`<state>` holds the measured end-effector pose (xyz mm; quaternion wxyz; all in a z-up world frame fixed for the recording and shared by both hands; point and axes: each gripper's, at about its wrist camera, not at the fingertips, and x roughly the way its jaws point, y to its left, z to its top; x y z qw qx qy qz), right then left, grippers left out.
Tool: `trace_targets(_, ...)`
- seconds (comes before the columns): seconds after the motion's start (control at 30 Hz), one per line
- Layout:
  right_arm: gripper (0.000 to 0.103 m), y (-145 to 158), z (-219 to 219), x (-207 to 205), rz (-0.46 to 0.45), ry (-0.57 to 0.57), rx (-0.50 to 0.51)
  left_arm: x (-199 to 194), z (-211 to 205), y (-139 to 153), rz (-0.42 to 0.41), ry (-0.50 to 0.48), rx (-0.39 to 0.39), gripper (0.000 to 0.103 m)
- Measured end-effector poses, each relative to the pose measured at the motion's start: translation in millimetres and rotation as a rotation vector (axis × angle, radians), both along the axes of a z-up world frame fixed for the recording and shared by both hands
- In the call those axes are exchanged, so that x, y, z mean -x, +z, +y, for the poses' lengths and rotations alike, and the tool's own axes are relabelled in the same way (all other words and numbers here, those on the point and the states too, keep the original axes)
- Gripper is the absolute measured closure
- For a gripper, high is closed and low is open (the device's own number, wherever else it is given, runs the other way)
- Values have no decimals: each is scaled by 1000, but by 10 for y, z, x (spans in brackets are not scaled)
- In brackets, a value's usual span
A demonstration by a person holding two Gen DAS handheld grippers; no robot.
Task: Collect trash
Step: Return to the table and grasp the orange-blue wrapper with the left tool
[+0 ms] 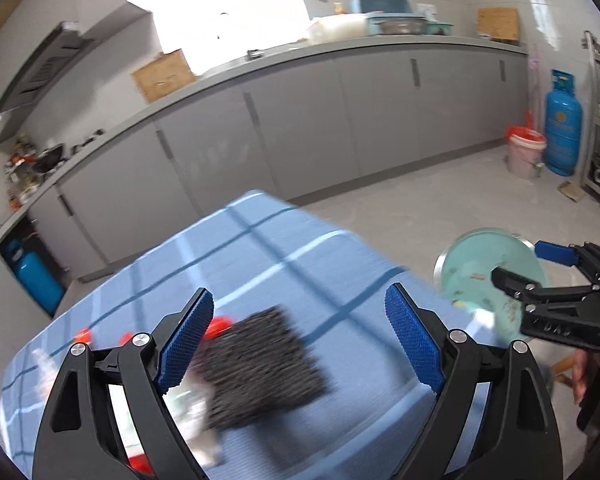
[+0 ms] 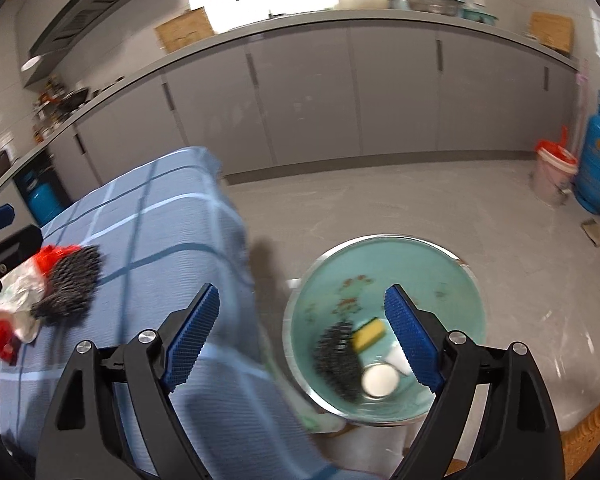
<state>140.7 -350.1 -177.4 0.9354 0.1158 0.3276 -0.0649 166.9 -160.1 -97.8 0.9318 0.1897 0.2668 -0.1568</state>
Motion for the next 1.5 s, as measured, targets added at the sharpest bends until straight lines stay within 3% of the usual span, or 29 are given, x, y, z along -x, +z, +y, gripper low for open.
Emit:
trace_targets(0.3, 19, 186, 794, -174, -19, 167, 11, 137, 1070, 107, -16, 204, -16, 16)
trace_targets(0.63, 12, 382, 1706, -263, -54, 342, 60, 264, 2510, -70, 86, 533, 28, 16)
trace_targets(0.87, 11, 415, 2176, -204, -76, 438, 110, 135, 2816, -249, 175, 595, 121, 16)
trace_targets(1.23, 11, 346, 2277, -170, -70, 457, 156, -138, 2852, -594, 281, 613, 194, 16)
trace_targets(1.3, 11, 340, 2293, -167, -68, 459, 164, -144, 2833, -628, 291, 608, 199, 20)
trace_targets(1.33, 11, 338, 2298, -171, -67, 460, 165, -132, 2832, -635, 295, 597, 210, 30)
trace_targets(1.37, 11, 336, 2305, -178, -67, 461, 166, -131, 2831, -631, 300, 588, 217, 49)
trace_targets(1.4, 11, 334, 2317, -181, -66, 463, 167, -124, 2823, -626, 305, 576, 222, 59)
trace_targets(1.43, 11, 335, 2337, -195, -65, 465, 168, -108, 2819, -613, 310, 562, 230, 77)
trace_targets(1.5, 11, 341, 2368, -205, -66, 472, 171, -69, 2823, -569, 304, 545, 235, 82)
